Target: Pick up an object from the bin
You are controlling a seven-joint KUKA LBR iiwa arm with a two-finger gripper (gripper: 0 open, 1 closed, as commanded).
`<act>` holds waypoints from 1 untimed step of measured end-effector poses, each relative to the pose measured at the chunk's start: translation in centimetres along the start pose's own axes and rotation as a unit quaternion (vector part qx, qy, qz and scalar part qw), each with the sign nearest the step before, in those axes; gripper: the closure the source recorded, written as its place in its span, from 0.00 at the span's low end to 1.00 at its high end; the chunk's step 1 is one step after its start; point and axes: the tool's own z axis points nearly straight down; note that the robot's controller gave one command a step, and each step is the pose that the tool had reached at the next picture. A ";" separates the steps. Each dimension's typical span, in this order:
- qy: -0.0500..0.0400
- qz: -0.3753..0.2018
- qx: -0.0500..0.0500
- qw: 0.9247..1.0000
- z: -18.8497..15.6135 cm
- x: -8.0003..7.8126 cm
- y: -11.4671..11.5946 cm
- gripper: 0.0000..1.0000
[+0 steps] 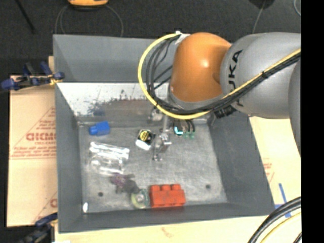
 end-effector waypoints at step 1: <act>0.000 -0.034 0.002 0.999 8.5 -2.9 -0.9 0.00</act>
Offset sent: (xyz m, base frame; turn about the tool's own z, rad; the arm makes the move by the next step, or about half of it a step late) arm 0.0287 -0.0063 -0.0805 -0.0691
